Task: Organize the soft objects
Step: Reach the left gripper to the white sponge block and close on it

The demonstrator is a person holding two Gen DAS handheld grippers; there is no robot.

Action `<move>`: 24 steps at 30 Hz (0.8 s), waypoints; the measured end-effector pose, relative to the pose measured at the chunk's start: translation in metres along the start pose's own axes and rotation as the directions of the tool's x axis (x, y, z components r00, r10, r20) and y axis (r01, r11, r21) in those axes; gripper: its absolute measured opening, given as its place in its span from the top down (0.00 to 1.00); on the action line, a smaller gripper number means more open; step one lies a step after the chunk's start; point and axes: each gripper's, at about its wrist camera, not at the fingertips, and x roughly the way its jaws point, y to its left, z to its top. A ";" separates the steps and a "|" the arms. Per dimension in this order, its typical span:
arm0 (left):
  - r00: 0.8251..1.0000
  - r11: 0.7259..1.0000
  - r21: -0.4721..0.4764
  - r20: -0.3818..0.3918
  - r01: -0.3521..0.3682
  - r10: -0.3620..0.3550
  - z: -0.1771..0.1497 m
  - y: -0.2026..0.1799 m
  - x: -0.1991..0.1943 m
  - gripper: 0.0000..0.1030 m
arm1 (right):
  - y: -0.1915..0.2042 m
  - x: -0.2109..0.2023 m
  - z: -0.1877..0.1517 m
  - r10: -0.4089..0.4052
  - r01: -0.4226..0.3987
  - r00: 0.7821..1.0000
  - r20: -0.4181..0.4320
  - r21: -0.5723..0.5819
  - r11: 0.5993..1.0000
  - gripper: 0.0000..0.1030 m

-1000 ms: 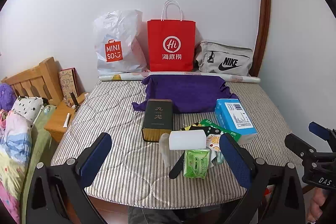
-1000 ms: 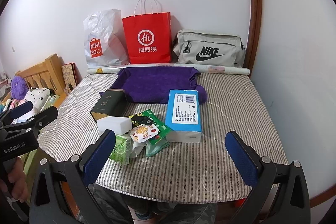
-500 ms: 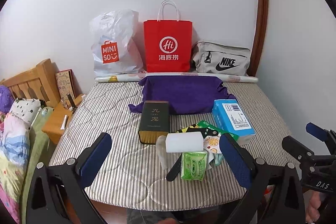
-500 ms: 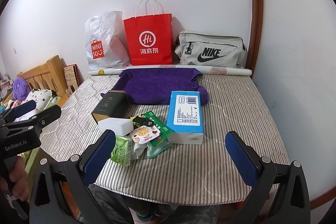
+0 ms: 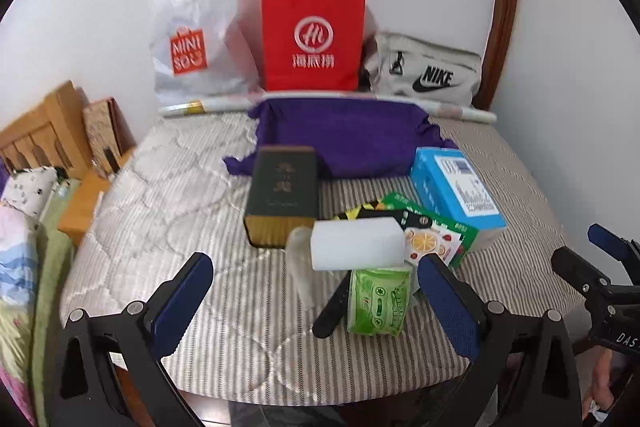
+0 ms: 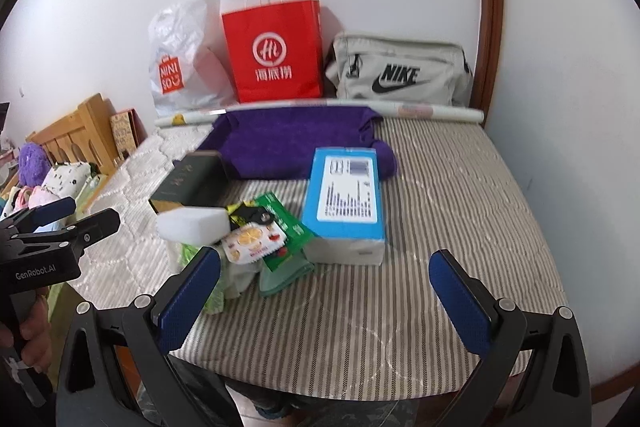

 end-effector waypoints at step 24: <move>0.987 0.996 0.008 -0.137 0.084 -0.082 0.008 -0.021 0.099 0.02 | -0.016 0.068 -0.018 0.101 -0.095 0.990 -0.101 0.055 0.994 0.00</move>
